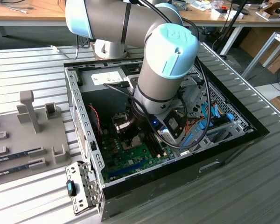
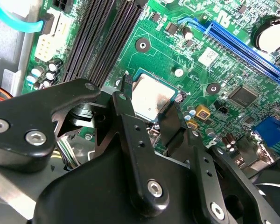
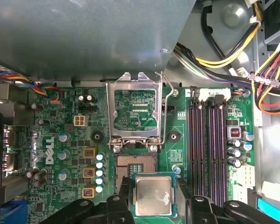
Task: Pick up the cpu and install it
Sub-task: 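Place the cpu into insertion slot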
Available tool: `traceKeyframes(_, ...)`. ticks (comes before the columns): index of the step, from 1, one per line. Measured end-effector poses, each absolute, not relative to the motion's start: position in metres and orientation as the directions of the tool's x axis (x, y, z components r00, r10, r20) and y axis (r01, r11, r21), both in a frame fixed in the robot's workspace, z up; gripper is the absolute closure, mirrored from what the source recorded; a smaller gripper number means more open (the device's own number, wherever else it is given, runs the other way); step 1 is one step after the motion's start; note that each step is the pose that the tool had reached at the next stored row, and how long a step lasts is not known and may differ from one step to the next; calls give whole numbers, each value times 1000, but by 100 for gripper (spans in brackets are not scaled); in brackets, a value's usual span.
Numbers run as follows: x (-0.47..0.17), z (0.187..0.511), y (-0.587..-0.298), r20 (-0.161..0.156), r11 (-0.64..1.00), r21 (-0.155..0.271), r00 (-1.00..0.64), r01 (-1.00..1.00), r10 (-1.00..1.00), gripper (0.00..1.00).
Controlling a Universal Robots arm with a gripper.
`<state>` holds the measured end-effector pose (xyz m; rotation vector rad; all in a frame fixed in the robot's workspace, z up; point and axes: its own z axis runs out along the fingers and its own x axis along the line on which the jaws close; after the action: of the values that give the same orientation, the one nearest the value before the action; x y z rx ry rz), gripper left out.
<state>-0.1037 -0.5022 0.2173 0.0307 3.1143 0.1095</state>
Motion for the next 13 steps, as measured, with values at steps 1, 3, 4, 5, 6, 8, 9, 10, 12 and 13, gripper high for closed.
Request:
traceKeyframes(1, -104, 217, -502, -24, 997, 70, -999, 19, 20, 53)
traceKeyframes(3, -104, 217, -503, -24, 997, 70, -999, 19, 21, 53)
traceKeyframes(4, -104, 217, -503, -24, 997, 70, -999, 19, 21, 53)
traceKeyframes(5, -104, 217, -503, -24, 997, 70, -999, 19, 21, 53)
traceKeyframes(6, -104, 216, -503, -24, 997, 70, -999, 19, 21, 53)
traceKeyframes(8, -104, 216, -503, -24, 997, 71, -999, 19, 21, 53)
traceKeyframes(9, -104, 216, -503, -24, 997, 70, -999, 19, 21, 53)
traceKeyframes(10, -104, 216, -503, -24, 997, 70, -999, 19, 21, 53)
traceKeyframes(12, -104, 215, -504, -24, 997, 70, -999, 19, 21, 53)
traceKeyframes(13, -104, 215, -504, -24, 997, 71, -999, 19, 21, 53)
